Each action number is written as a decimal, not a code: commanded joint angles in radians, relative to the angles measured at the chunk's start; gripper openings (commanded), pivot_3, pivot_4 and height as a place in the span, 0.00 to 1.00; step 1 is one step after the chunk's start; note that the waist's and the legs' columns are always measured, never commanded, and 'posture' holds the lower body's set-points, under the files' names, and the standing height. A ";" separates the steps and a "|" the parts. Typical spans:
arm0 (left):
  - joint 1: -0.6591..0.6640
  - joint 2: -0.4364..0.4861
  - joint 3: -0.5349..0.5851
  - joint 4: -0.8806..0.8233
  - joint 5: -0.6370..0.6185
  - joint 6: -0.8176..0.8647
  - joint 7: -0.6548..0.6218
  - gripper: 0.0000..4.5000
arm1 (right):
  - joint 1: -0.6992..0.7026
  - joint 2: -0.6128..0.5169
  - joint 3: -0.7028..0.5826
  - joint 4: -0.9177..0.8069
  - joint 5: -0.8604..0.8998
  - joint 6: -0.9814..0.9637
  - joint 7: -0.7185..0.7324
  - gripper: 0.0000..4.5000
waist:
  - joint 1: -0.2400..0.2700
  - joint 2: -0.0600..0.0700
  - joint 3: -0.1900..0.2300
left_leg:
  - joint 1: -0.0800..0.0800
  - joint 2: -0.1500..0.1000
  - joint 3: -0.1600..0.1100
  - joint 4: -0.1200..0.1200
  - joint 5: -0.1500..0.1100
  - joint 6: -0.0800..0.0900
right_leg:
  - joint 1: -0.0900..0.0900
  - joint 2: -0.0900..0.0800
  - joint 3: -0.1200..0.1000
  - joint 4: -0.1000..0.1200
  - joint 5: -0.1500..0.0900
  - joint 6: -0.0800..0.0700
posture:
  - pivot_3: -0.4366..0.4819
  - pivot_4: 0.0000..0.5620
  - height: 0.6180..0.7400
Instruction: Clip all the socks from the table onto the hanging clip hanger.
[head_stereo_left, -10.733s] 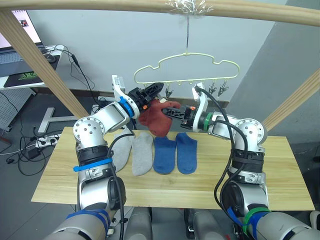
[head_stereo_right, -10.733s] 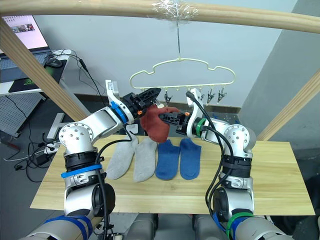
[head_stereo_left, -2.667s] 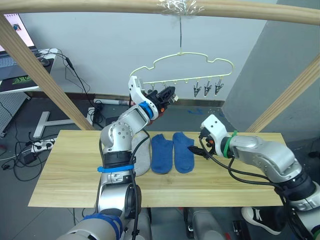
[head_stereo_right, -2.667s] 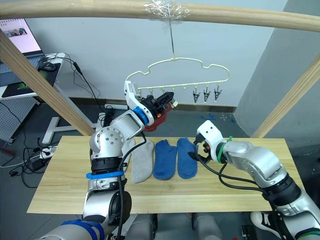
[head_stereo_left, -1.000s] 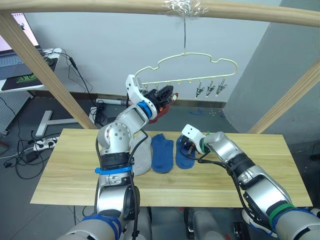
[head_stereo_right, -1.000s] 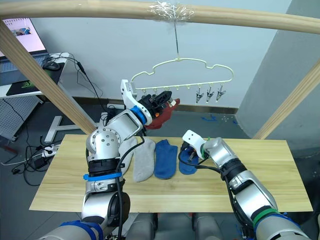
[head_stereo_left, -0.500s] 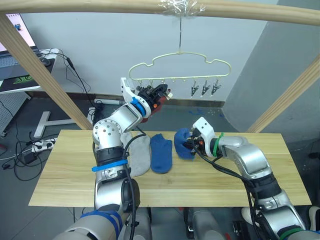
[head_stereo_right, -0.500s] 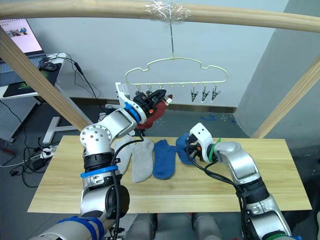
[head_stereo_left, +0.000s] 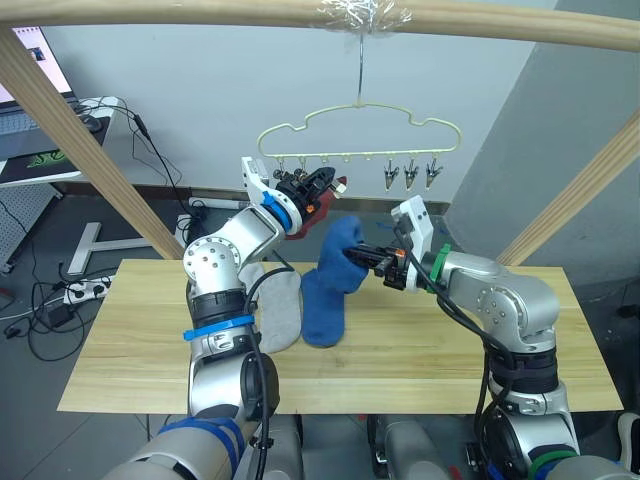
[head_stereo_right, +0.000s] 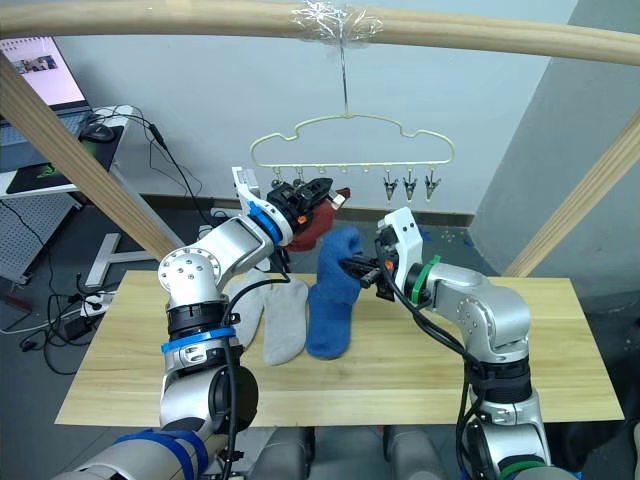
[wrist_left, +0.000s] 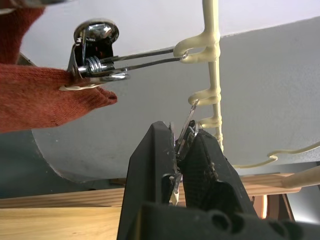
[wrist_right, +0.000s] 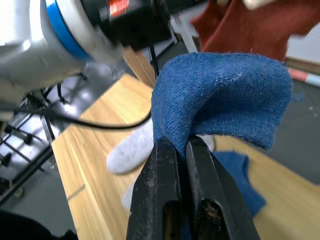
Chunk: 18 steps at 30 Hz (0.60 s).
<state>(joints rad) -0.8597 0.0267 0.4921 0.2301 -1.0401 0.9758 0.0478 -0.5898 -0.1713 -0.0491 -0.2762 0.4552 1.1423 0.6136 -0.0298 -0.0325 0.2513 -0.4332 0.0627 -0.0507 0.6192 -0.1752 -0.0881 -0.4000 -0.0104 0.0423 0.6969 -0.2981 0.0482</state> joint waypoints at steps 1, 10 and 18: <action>-0.019 0.010 0.008 -0.012 -0.029 -0.002 0.013 0.05 | -0.036 0.000 -0.020 0.006 0.037 -0.024 -0.017 0.01 | 0.000 0.000 0.000 | 0.000 0.000 0.000 0.000 0.000 0.000 | 0.000 0.000 0.000 0.000 0.000 0.000 | 0.48 0.33 1.00; -0.006 0.011 -0.011 -0.036 -0.055 0.009 0.032 0.05 | -0.091 -0.023 0.001 0.102 0.041 -0.086 -0.023 0.01 | 0.000 0.000 0.000 | 0.000 0.000 0.000 0.000 0.000 0.000 | 0.000 0.000 0.000 0.000 0.000 0.000 | 0.49 0.33 1.00; 0.006 0.013 -0.025 -0.047 -0.059 0.007 0.036 0.05 | -0.162 -0.038 0.026 0.217 0.032 -0.156 -0.004 0.01 | 0.000 0.000 0.000 | 0.000 0.000 0.000 -0.001 0.000 0.000 | -0.001 0.000 0.000 0.000 0.000 0.000 | 0.52 0.32 1.00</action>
<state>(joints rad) -0.8563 0.0357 0.4761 0.2248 -1.0797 0.9792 0.0788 -0.7303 -0.2035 -0.0256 -0.0525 0.4755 1.0180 0.5919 -0.0296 -0.0325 0.2513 -0.4338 0.0628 -0.0504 0.6181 -0.1752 -0.0881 -0.4012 -0.0103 0.0426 0.6969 -0.2981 0.0482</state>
